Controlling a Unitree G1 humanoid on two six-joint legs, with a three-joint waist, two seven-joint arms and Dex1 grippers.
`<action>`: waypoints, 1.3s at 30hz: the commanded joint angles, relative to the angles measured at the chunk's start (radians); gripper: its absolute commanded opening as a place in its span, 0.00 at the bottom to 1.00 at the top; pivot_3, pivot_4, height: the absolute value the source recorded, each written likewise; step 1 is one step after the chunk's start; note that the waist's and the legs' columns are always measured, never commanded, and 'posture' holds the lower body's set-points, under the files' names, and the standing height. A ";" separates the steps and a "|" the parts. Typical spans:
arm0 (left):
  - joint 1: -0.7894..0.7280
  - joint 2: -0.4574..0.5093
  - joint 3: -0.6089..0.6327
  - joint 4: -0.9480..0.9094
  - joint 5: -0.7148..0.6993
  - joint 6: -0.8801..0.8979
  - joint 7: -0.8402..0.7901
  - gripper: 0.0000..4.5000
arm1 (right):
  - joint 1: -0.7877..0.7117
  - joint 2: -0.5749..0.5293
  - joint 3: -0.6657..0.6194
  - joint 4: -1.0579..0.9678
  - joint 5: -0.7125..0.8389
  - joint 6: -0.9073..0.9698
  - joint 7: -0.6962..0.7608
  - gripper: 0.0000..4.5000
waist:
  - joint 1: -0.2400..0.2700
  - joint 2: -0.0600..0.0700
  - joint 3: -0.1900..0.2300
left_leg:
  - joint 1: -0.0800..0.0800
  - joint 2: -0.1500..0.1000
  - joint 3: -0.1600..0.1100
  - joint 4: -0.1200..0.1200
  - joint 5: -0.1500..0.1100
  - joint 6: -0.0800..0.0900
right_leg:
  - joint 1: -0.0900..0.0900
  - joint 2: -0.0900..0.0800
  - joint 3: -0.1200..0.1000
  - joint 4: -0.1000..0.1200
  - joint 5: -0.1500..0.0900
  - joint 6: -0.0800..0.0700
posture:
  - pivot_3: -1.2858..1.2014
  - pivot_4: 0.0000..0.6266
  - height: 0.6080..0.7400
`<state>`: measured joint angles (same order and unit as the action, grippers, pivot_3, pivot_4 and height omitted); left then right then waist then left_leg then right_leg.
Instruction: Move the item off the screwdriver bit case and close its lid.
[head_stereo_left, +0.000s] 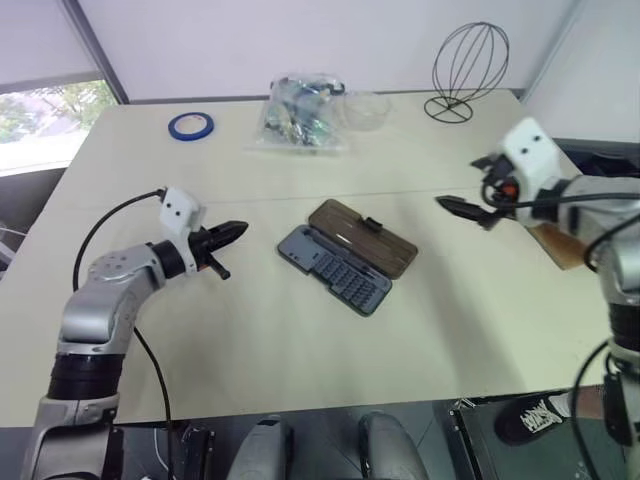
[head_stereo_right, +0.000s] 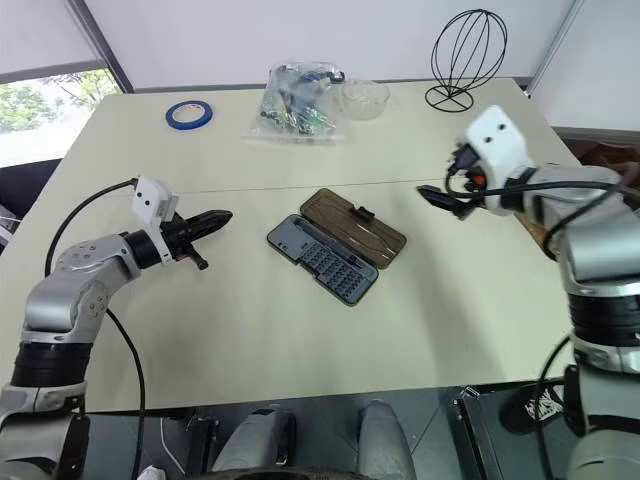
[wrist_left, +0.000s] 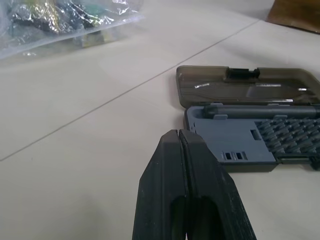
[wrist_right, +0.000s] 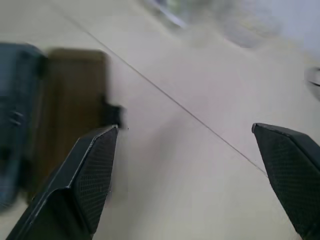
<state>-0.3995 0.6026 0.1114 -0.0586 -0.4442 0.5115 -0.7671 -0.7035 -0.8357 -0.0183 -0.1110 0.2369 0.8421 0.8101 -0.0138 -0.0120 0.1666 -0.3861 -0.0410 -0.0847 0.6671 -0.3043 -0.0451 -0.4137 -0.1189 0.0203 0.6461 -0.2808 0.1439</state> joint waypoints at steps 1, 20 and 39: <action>-0.006 0.003 0.010 -0.016 0.003 -0.020 -0.006 0.00 | -0.025 0.026 0.032 0.047 -0.002 -0.014 0.005 0.99 | 0.002 0.000 0.000 | -0.001 0.000 0.000 0.000 0.000 0.000 | 0.000 0.000 0.000 0.000 0.000 0.000 | 0.52 0.24 1.00; 0.056 0.018 0.026 -0.086 -0.002 -0.006 0.021 0.00 | 0.057 0.158 0.092 0.243 -0.029 -0.110 -0.043 0.99 | -0.006 0.000 0.000 | -0.003 0.000 0.000 0.000 0.001 -0.001 | -0.006 0.000 0.001 0.003 0.000 0.000 | 0.52 0.24 1.00; 0.069 0.030 0.036 -0.111 -0.008 0.002 0.039 0.00 | 0.078 0.207 0.170 0.310 -0.093 -0.178 -0.009 0.94 | -0.007 0.000 0.000 | -0.003 0.000 0.000 0.000 0.001 -0.001 | -0.007 0.000 0.001 0.003 0.000 0.000 | 0.52 0.24 1.00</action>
<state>-0.3267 0.6221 0.1134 -0.1287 -0.4458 0.5191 -0.7332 -0.6285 -0.6278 0.1435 0.2026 0.1495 0.6743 0.7886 -0.0205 -0.0121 0.1666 -0.3894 -0.0409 -0.0845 0.6670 -0.3038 -0.0461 -0.4203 -0.1191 0.0213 0.6490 -0.2807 0.1439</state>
